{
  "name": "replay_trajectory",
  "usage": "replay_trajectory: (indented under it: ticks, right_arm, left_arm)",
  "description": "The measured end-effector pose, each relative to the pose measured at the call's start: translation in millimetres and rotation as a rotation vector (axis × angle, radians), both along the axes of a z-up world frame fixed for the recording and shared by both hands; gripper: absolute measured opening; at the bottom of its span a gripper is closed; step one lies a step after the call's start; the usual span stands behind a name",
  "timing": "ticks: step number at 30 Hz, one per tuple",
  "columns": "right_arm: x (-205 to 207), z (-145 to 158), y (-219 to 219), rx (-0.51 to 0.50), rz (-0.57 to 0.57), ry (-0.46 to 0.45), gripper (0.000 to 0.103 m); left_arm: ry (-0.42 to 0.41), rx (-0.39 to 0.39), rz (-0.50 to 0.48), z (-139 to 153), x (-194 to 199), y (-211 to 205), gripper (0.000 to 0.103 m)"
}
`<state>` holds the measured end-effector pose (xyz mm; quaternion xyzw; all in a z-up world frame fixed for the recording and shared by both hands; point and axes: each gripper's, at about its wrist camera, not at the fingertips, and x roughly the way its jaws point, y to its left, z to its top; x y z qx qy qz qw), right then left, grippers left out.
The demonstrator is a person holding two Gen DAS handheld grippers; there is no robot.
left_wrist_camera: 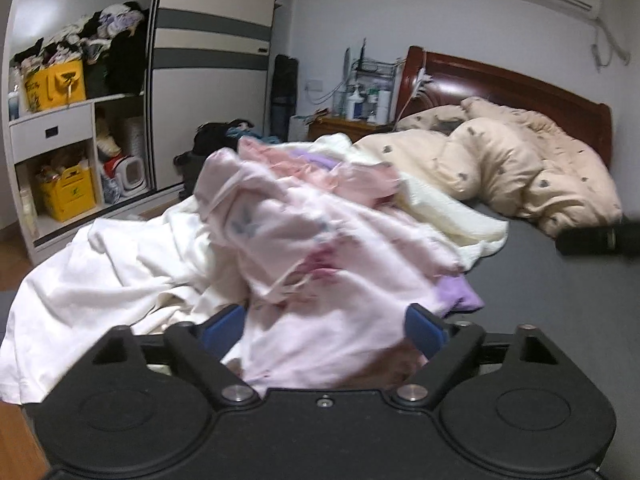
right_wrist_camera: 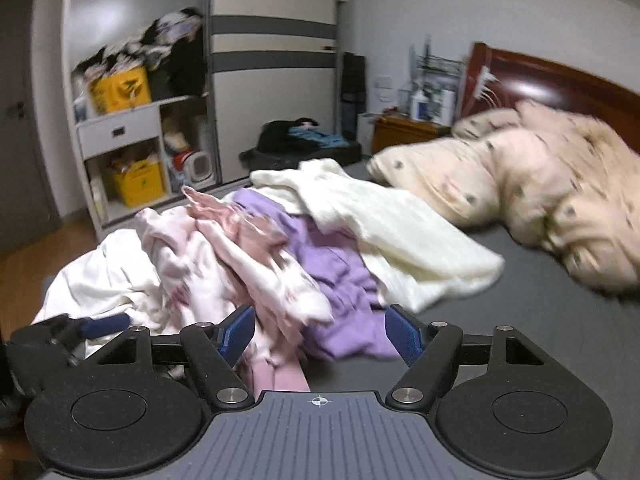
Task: Fold clothes
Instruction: 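Move both grippers to the clothes heap, left gripper over the pink floral garment, then close the left gripper on the pink floral garment's edge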
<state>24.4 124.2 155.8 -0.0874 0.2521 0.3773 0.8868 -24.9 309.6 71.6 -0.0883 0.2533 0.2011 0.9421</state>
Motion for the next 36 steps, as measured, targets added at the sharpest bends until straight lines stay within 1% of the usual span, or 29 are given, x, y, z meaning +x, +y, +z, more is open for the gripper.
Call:
replay_trajectory:
  ticks: [1,2,4,6,7,10,13,16,18,22,23,24,25,26,27,28,29,30,34,36]
  right_arm:
    - [1,1,7,-0.011,0.009,-0.006,0.074]
    - [2,2,14,-0.021,0.017,-0.013,0.074]
    - [3,2,22,-0.033,0.028,-0.015,0.074]
    - [4,-4,22,-0.040,0.027,-0.005,0.074]
    - [5,-7,21,-0.042,0.024,0.001,0.074]
    - [5,-13,12,-0.042,0.004,0.018,0.074]
    - [4,-14,-5,-0.034,-0.025,0.035,0.074]
    - [4,-16,-16,-0.032,-0.042,0.051,0.074]
    - [1,-13,-23,-0.038,-0.048,0.049,0.074]
    - [-3,-14,-33,-0.043,-0.048,0.055,0.074]
    - [-5,-14,-35,-0.046,-0.047,0.057,0.074]
    - [-7,-15,-37,-0.048,-0.046,0.058,0.074]
    - [-8,-15,-39,-0.051,-0.044,0.058,0.074]
    - [-10,-16,-40,-0.055,-0.042,0.058,0.074]
    - [-12,-16,-42,-0.059,-0.042,0.060,0.074]
    - [-13,-17,-44,-0.063,-0.041,0.062,0.074]
    - [-13,-18,-43,-0.066,-0.042,0.064,0.074]
    - [-14,-19,-44,-0.067,-0.045,0.066,0.074]
    - [-20,-21,-52,-0.053,-0.059,0.081,0.074]
    - [-25,-21,-58,-0.051,-0.068,0.084,0.074]
  left_arm:
    - [0.003,0.004,-0.010,0,1,1,0.078]
    - [0.006,0.010,-0.022,0,1,1,0.073]
    - [0.009,0.022,-0.054,-1,3,0,0.070]
    - [0.003,0.011,-0.079,5,-5,-6,0.062]
    - [0.003,0.003,-0.093,5,-5,-9,0.061]
    - [-0.001,-0.001,-0.120,2,-3,-16,0.061]
    - [-0.015,0.007,-0.142,4,-6,-26,0.064]
    - [0.006,0.050,-0.169,-1,-4,-41,0.068]
    - [0.026,0.085,-0.172,-5,-1,-50,0.069]
    - [0.054,0.168,-0.146,-15,7,-63,0.068]
    - [0.055,0.178,-0.131,-16,9,-62,0.065]
    - [0.054,0.184,-0.117,-17,10,-62,0.059]
    - [0.053,0.174,-0.104,-18,12,-59,0.055]
    - [0.051,0.165,-0.092,-20,13,-57,0.048]
    - [0.048,0.153,-0.080,-20,14,-54,0.039]
    - [0.040,0.134,-0.074,-19,15,-49,0.033]
    - [0.031,0.115,-0.069,-18,15,-44,0.023]
    - [0.022,0.096,-0.068,-17,15,-42,0.020]
    - [0.014,-0.016,-0.077,-10,14,-31,0.016]
    - [-0.017,-0.020,-0.084,-4,9,-32,0.013]
